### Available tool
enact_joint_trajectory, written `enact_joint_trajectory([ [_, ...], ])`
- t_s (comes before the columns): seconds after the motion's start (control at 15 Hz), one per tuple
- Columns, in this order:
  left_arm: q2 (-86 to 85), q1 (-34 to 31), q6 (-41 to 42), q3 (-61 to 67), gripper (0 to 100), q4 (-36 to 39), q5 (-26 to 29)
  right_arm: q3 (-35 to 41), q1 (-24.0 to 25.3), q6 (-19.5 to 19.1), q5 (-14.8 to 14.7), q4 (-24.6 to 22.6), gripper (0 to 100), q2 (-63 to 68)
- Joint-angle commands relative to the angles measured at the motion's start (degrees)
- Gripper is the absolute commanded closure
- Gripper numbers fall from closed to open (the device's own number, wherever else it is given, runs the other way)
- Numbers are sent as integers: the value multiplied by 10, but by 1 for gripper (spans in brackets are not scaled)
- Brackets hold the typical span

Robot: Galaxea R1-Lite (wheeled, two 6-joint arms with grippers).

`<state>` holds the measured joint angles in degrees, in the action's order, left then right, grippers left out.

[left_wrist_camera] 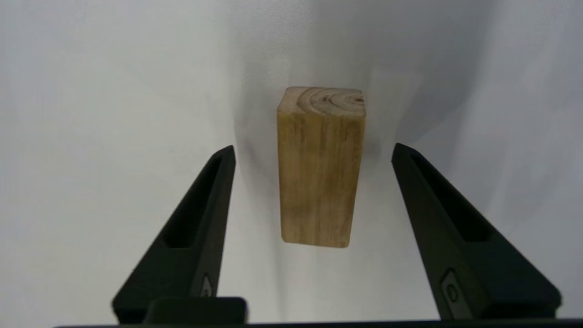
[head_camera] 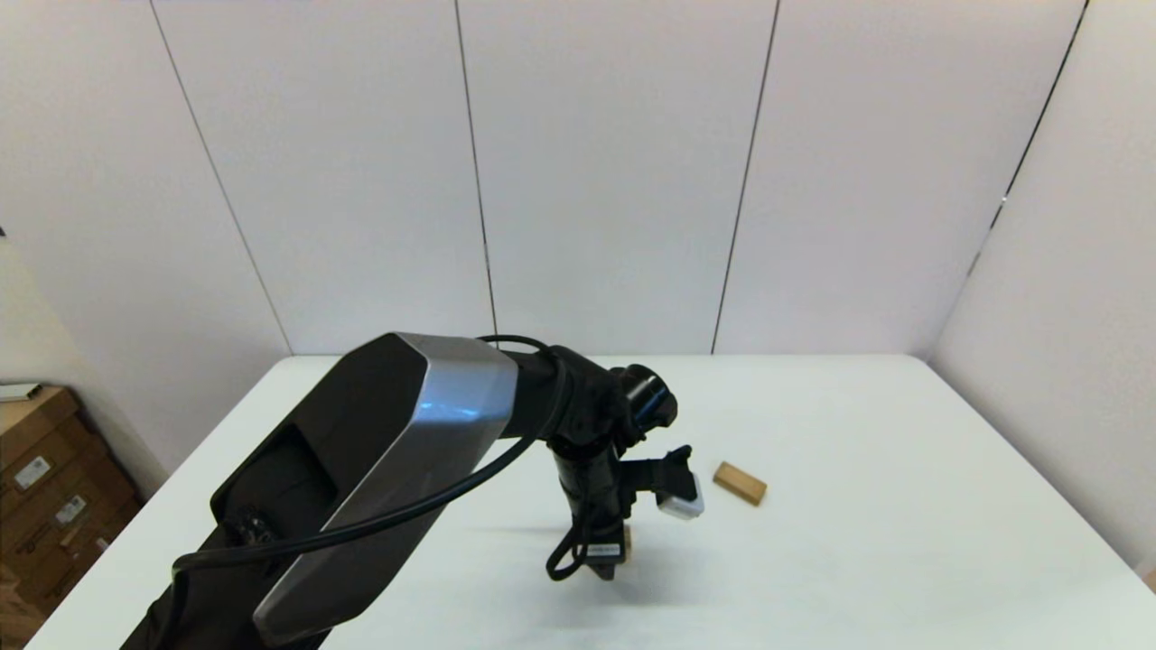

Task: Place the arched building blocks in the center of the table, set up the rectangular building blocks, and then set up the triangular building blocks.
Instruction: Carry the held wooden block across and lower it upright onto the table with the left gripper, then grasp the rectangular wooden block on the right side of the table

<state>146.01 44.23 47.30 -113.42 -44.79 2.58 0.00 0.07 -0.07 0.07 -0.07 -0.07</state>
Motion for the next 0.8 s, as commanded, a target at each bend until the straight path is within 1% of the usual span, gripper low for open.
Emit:
enact_joint_trajectory([
  [0.07,-26,-6,1,0,0,-7,1,0,0,0,0,0,0,0],
  [0.27,-94,-32,-12,0,0,-13,-1,0,0,0,0,0,0,0],
  [0.33,-127,-46,-20,0,0,-31,-3,0,0,0,0,0,0,0],
  [0.53,-255,-105,-44,2,0,-123,-6,0,0,0,0,0,0,0],
  [0.67,-339,-138,-98,14,0,-156,-18,0,0,0,0,0,0,0],
  [0.8,-431,-176,-182,39,0,-162,-68,0,0,0,0,0,0,0],
])
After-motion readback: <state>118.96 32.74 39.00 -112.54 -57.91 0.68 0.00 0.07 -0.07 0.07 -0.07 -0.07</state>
